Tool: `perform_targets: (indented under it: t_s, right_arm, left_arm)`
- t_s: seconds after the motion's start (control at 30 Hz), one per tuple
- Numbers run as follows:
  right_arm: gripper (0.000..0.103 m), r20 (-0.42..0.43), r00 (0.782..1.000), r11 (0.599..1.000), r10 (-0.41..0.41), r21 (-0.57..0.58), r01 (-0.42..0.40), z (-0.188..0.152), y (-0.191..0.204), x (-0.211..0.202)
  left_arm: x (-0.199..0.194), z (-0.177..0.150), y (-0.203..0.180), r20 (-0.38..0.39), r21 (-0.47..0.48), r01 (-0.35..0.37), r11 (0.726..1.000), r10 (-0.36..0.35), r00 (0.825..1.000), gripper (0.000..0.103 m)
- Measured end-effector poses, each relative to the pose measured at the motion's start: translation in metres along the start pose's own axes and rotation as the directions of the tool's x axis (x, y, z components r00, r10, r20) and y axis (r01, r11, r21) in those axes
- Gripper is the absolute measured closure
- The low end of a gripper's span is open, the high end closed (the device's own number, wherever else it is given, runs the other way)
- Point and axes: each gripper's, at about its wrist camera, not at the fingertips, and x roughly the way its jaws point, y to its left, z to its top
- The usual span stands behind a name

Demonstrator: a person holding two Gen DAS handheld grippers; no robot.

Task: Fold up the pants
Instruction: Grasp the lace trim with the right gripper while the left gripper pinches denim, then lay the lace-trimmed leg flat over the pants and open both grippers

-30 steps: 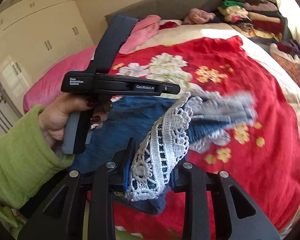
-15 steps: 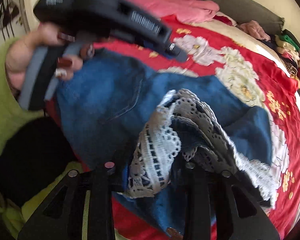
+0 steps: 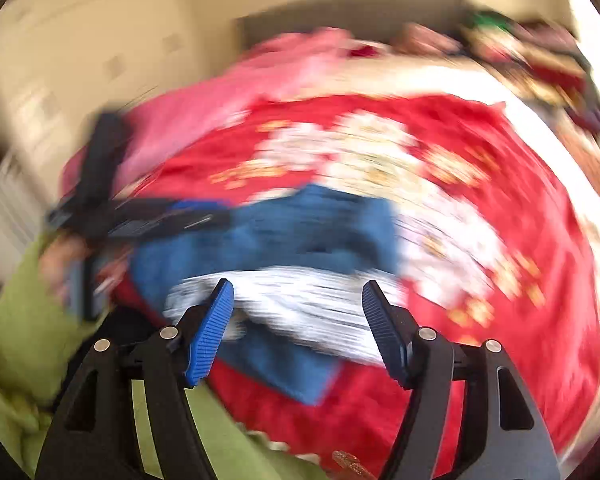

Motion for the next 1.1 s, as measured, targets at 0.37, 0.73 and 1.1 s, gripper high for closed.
perform_targets:
  t_s: [0.37,0.73,1.1]
  right_arm:
    - [0.036,-0.135,0.973,0.901,0.186,0.419,-0.114,-0.021,-0.074,0.064]
    - [0.075,-0.075,0.954,0.922,0.290,0.288,-0.258,0.039,-0.021,0.051]
    - [0.048,-0.105,0.955,0.951,0.278,0.169,-0.258,0.128,0.042,0.136]
  left_arm:
    - [-0.002,-0.043,-0.042,-0.043,0.090,-0.016,0.996,0.020,0.999,0.043]
    - [0.021,-0.064,-0.025,-0.136,0.013,-0.056,0.998,0.057,0.989,0.066]
    - [0.022,-0.068,0.001,-0.140,-0.097,-0.043,0.994,0.029,0.990,0.066]
